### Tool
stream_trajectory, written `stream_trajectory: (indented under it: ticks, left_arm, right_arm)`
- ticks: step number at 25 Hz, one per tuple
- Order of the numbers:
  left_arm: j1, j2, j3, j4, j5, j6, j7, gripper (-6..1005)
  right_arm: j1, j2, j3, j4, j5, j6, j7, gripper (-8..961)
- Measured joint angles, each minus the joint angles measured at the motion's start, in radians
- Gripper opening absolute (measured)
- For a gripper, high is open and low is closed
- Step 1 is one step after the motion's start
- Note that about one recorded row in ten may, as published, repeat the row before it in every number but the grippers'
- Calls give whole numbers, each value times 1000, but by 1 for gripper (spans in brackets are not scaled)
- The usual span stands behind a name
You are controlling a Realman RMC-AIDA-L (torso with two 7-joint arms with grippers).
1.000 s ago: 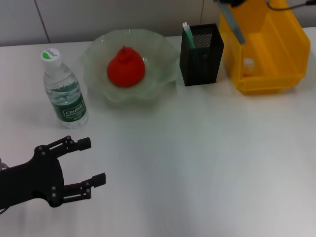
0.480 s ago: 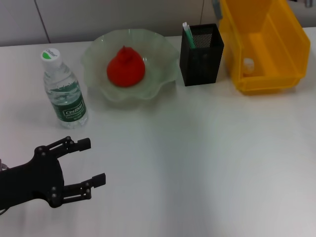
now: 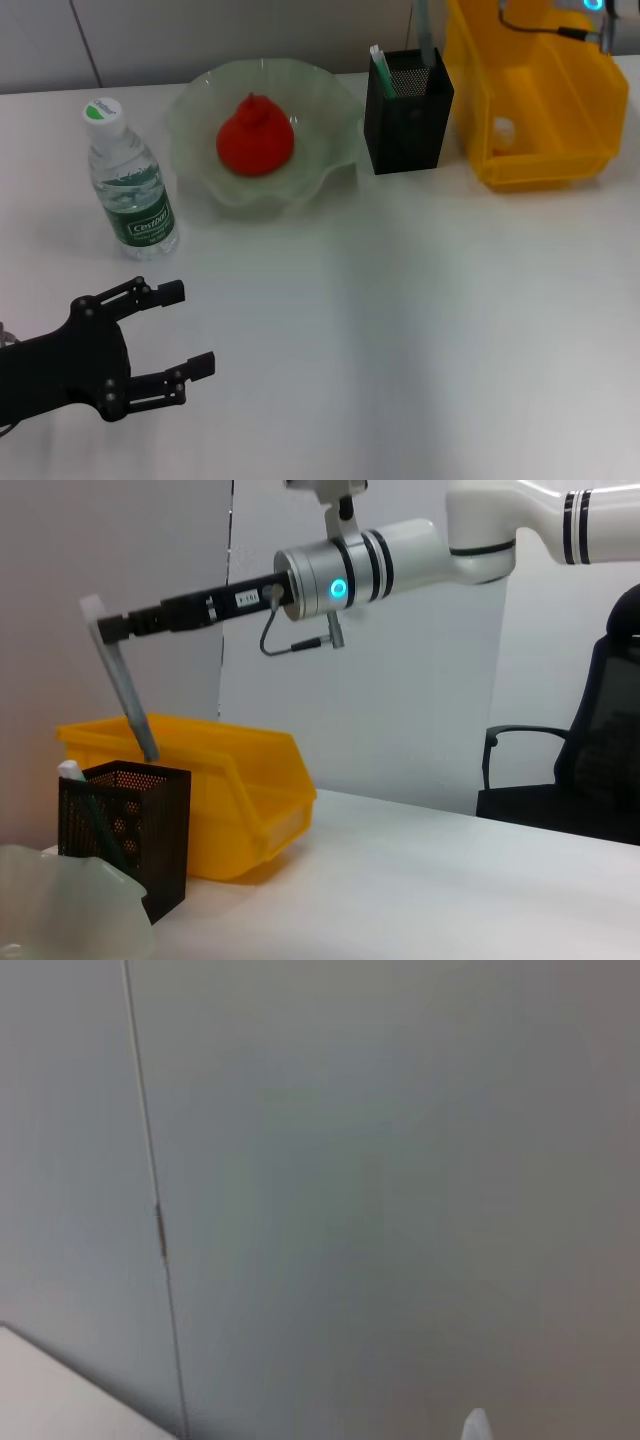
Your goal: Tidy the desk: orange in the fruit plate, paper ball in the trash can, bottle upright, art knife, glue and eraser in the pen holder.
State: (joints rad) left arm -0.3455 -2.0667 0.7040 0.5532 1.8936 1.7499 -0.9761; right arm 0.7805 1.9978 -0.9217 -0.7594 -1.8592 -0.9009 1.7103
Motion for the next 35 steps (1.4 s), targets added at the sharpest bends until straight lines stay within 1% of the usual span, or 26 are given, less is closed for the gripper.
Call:
stream_trajectory:
  ticks: [3,6,8,13,20,27,30,33,35]
  left_arm:
    - [-2,1,0,-7,-1,-1,4,861]
    - [-4,1,0,-8,1,-1,5,861]
    - [-4,0,0,-8,1,-2,5,861]
    - [-1,0,0,-7,1,-4,5,861]
    - [0,0,-1,-7,2,-7,5,861]
    - [0,1,0,-7,2,-9,5,861]
    - [0,2,0,-8,2,-9,5,861]
    - [1,1,-6,-9,-2,-8,-6,861]
    - [1,1,-8,-13,-3,-8,-11,861]
  right_arm:
    - [0,2,0,53,52,0,-74,143]
    - [-1,1,0,73,75,0,-105,144]
    - [-2,2,18,85,92,2,-140,144]
    - [-3,7,46,90,93,2,-154,146]
    - [-7,8,48,94,91,5,-142,148]
    - [-17,9,49,94,87,16,-139,285]
    - [-37,10,48,64,88,6,-122,343]
    - [-88,13,39,-33,86,-66,-55,420]
    - [-140,14,37,-127,86,-178,5,477]
